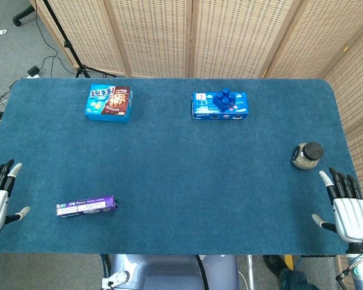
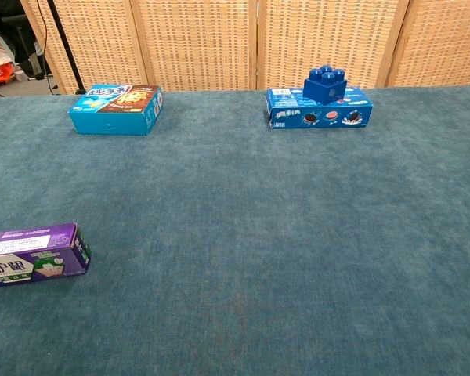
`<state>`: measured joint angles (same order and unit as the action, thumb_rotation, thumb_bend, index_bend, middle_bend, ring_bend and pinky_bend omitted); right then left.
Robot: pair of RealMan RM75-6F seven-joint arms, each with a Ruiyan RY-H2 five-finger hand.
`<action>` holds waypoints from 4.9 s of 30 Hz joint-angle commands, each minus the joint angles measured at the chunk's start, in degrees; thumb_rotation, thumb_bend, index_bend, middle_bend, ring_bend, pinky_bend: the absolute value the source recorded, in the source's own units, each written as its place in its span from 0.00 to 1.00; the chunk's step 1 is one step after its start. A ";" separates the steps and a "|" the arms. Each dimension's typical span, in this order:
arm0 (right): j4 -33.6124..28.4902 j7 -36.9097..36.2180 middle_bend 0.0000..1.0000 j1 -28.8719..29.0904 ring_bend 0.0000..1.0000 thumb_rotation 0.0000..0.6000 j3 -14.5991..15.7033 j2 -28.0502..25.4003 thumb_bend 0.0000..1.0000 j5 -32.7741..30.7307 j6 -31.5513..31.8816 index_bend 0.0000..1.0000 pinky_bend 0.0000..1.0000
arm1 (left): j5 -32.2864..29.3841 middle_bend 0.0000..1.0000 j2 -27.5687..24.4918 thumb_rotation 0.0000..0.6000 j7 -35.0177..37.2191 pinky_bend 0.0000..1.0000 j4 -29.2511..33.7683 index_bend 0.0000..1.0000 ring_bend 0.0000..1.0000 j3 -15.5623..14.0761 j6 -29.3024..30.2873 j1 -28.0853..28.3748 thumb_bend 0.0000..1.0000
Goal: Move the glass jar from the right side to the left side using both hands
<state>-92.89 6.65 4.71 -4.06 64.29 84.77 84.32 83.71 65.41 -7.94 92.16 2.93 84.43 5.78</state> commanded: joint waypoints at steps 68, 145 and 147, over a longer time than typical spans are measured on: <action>35.76 -73.22 0.06 21.26 0.00 1.00 -18.96 4.91 1.00 -14.59 -67.45 0.11 0.20 | -2.14 0.00 0.45 1.00 -0.51 0.00 0.42 0.00 0.00 0.88 -1.73 1.11 0.00; -12.84 -35.11 0.06 42.53 0.00 1.00 -9.64 8.44 1.00 -52.15 -48.12 0.11 0.24 | -2.37 0.00 -1.45 1.00 4.06 0.00 0.51 0.00 0.00 0.94 -2.26 1.11 0.00; -13.92 -33.21 0.06 43.81 0.00 1.00 -9.44 9.78 1.00 -53.64 -46.59 0.11 0.24 | -2.31 0.00 -1.54 1.00 4.36 0.00 0.55 0.00 0.00 0.93 -2.17 1.05 0.00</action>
<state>-105.85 -28.05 47.38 -13.87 72.93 32.48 36.40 81.37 63.90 -3.64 92.70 3.87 82.23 6.85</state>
